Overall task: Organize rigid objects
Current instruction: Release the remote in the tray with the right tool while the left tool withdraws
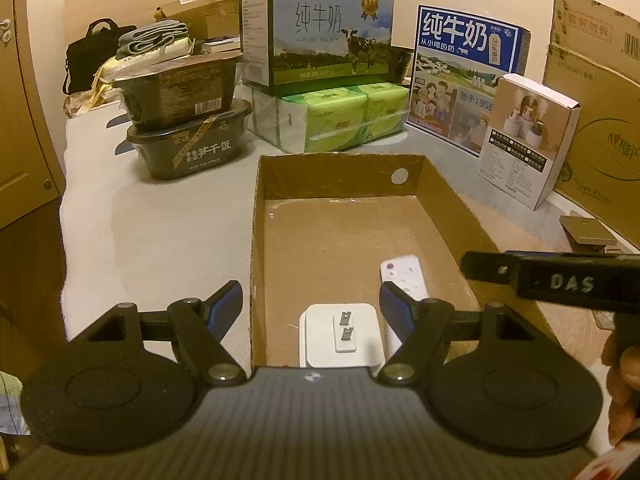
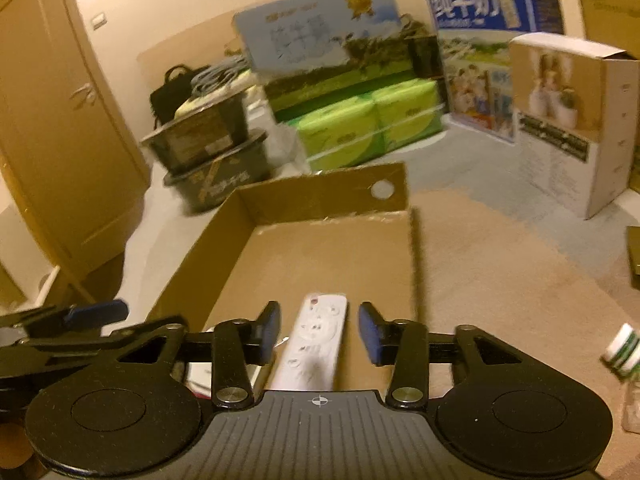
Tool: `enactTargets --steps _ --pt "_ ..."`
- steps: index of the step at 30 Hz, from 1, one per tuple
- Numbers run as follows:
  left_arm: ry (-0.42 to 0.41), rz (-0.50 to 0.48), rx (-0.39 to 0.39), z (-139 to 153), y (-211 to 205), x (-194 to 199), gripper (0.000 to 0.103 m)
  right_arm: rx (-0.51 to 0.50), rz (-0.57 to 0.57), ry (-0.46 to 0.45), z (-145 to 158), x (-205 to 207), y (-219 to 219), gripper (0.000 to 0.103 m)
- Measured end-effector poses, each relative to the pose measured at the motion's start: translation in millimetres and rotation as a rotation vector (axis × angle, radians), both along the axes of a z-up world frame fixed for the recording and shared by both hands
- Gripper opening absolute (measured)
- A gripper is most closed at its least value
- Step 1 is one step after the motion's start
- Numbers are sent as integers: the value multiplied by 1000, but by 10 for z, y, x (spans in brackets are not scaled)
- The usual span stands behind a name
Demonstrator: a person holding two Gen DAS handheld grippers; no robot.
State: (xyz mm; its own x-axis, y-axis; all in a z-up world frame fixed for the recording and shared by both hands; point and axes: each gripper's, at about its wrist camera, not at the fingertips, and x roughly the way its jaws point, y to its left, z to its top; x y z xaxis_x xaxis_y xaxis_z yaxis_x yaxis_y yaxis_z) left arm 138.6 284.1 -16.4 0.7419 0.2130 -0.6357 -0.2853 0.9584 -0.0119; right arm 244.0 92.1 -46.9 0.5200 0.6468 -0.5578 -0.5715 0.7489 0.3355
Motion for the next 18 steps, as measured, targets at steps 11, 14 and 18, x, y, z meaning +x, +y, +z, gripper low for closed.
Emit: enactTargets --steps 11,14,18 --pt "-13 -10 -28 171 -327 -288 73 -35 -110 -12 130 -288 -617 63" --pt "-17 -22 -37 222 -519 -402 73 -34 -134 1 158 -419 -851 68" --pt "-24 -45 -58 283 -814 -546 73 -35 -167 6 206 -607 -1193 72"
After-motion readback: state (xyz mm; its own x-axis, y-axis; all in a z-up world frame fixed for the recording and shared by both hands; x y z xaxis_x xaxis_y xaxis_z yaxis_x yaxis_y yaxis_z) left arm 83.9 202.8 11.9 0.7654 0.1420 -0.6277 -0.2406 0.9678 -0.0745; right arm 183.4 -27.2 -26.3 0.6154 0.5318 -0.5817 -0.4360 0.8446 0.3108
